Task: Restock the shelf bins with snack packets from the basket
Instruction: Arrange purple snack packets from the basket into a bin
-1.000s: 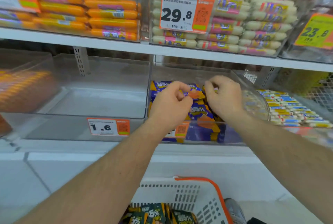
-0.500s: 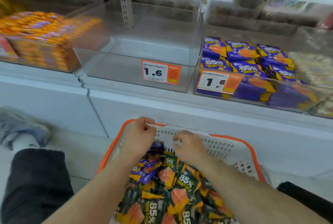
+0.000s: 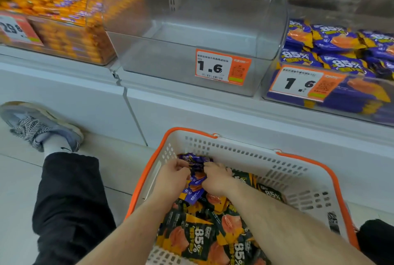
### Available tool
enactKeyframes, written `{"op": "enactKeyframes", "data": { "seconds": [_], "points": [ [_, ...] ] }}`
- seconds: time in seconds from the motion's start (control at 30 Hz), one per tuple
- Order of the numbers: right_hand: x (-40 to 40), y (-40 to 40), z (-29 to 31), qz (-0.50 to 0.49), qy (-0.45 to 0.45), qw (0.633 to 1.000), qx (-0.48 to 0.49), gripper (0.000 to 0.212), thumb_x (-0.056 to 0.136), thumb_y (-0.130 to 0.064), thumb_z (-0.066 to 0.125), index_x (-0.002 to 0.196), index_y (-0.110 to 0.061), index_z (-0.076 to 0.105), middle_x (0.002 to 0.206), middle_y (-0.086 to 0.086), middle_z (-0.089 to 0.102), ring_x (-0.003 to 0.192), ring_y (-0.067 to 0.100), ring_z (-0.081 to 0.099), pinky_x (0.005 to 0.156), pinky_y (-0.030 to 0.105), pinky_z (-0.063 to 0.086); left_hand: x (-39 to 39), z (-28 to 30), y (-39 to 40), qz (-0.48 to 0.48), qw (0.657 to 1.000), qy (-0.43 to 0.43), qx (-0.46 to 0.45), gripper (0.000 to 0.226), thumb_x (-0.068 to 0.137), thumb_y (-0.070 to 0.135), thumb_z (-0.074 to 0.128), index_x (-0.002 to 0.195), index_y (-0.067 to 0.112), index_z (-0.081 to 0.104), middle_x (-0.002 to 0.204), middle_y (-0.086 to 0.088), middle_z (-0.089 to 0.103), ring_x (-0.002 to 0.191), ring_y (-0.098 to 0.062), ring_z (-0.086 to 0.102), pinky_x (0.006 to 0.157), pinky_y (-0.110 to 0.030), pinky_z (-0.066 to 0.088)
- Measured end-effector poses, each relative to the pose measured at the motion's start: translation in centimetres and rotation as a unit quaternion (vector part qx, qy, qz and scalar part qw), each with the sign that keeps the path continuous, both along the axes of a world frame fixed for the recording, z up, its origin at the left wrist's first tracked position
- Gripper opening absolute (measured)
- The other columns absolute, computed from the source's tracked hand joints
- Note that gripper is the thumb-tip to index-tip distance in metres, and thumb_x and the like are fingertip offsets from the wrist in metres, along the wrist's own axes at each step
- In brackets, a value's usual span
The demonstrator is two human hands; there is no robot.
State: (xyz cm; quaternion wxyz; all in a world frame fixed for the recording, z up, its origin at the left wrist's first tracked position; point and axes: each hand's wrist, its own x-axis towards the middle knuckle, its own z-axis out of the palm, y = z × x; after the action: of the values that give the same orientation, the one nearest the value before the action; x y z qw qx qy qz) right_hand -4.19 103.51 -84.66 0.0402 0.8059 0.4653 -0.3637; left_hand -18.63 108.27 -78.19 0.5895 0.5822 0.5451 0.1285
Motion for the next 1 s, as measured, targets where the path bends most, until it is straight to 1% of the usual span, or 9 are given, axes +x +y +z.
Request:
{"op": "enactKeyframes", "data": {
  "seconds": [0.27, 0.37, 0.43, 0.5, 0.6, 0.7, 0.8, 0.9, 1.0],
  "points": [
    [-1.1, -1.0, 1.5, 0.041, -0.037, 0.997, 0.048, 0.058, 0.093, -0.035, 0.052, 0.146, -0.012, 0.043, 0.156, -0.001, 0.027, 0.140, 0.029, 0.025, 0.117, 0.046, 0.019, -0.5, -1.2, -1.1, -0.002, 0.997, 0.000, -0.078, 0.019, 0.094, 0.005, 0.048, 0.109, 0.013, 0.057, 0.082, -0.008, 0.069, 0.059, -0.017, 0.057, 0.049, -0.026, 0.044],
    [-1.6, -3.5, 3.7, 0.090, -0.049, 0.991, 0.084, 0.050, 0.094, -0.030, 0.051, 0.139, -0.010, 0.048, 0.155, 0.001, 0.027, 0.139, 0.029, 0.023, 0.116, 0.046, 0.018, 0.7, -2.2, -2.5, -0.001, 0.987, -0.043, -0.156, 0.018, 0.100, 0.014, 0.047, 0.113, 0.011, 0.058, 0.097, -0.011, 0.071, 0.071, -0.025, 0.064, 0.063, -0.034, 0.051],
    [-1.7, -5.5, 5.3, 0.104, -0.046, 0.988, 0.107, 0.053, 0.094, -0.029, 0.050, 0.142, -0.008, 0.045, 0.155, 0.000, 0.024, 0.141, 0.027, 0.021, 0.118, 0.045, 0.015, 1.4, -2.8, -3.5, 0.034, 0.970, -0.070, -0.230, 0.025, 0.102, 0.026, 0.049, 0.112, 0.010, 0.065, 0.103, -0.015, 0.072, 0.088, -0.034, 0.068, 0.076, -0.042, 0.056],
    [-1.8, -7.4, 6.8, 0.124, -0.051, 0.982, 0.130, 0.058, 0.095, -0.031, 0.046, 0.147, -0.007, 0.038, 0.158, -0.001, 0.020, 0.144, 0.025, 0.017, 0.120, 0.043, 0.011, 1.9, -3.1, -4.0, 0.074, 0.940, -0.118, -0.312, 0.034, 0.101, 0.036, 0.052, 0.112, 0.009, 0.069, 0.102, -0.018, 0.072, 0.096, -0.036, 0.067, 0.078, -0.044, 0.057],
    [-2.0, -10.2, 8.5, 0.166, -0.053, 0.973, 0.153, 0.063, 0.095, -0.029, 0.044, 0.151, -0.005, 0.028, 0.160, 0.000, 0.015, 0.145, 0.022, 0.012, 0.122, 0.043, 0.006, 2.7, -2.6, -4.5, 0.102, 0.897, -0.197, -0.383, 0.034, 0.101, 0.029, 0.053, 0.109, -0.001, 0.068, 0.084, -0.016, 0.071, 0.075, -0.027, 0.065, 0.065, -0.038, 0.054],
    [-1.7, -12.7, 8.9, 0.226, -0.076, 0.954, 0.184, 0.059, 0.091, -0.027, 0.048, 0.144, -0.005, 0.038, 0.154, 0.001, 0.026, 0.142, 0.021, 0.018, 0.118, 0.040, 0.015, 3.5, -1.7, -5.1, 0.083, 0.909, -0.207, -0.352, 0.009, 0.098, 0.000, 0.049, 0.098, 0.000, 0.058, 0.064, -0.010, 0.062, 0.052, -0.019, 0.058, 0.047, -0.030, 0.050],
    [-1.3, -14.6, 9.6, 0.229, -0.074, 0.944, 0.225, 0.047, 0.087, -0.027, 0.050, 0.131, -0.011, 0.056, 0.145, -0.002, 0.041, 0.136, 0.018, 0.030, 0.114, 0.039, 0.024, 3.7, -0.7, -5.7, 0.038, 0.931, -0.217, -0.291, 0.023, 0.093, -0.013, 0.046, 0.104, 0.002, 0.059, 0.077, -0.013, 0.069, 0.061, -0.023, 0.064, 0.047, -0.029, 0.050],
    [-0.8, -15.3, 10.8, 0.128, -0.114, 0.922, 0.347, 0.022, 0.079, -0.022, 0.060, 0.098, -0.017, 0.069, 0.128, -0.003, 0.054, 0.117, 0.017, 0.047, 0.101, 0.041, 0.045, 3.4, 0.7, -6.0, 0.015, 0.946, -0.226, -0.231, 0.029, 0.091, -0.012, 0.051, 0.109, 0.008, 0.062, 0.093, -0.014, 0.074, 0.076, -0.027, 0.069, 0.058, -0.034, 0.055],
    [-0.3, -14.7, 12.5, 0.006, -0.152, 0.904, 0.401, 0.033, 0.079, -0.028, 0.065, 0.112, -0.025, 0.063, 0.145, -0.003, 0.043, 0.131, 0.020, 0.040, 0.112, 0.040, 0.035, 3.2, 2.0, -6.5, -0.014, 0.954, -0.241, -0.179, 0.033, 0.090, -0.012, 0.054, 0.112, 0.010, 0.063, 0.096, -0.013, 0.075, 0.077, -0.026, 0.071, 0.059, -0.036, 0.055]
  ]
}}
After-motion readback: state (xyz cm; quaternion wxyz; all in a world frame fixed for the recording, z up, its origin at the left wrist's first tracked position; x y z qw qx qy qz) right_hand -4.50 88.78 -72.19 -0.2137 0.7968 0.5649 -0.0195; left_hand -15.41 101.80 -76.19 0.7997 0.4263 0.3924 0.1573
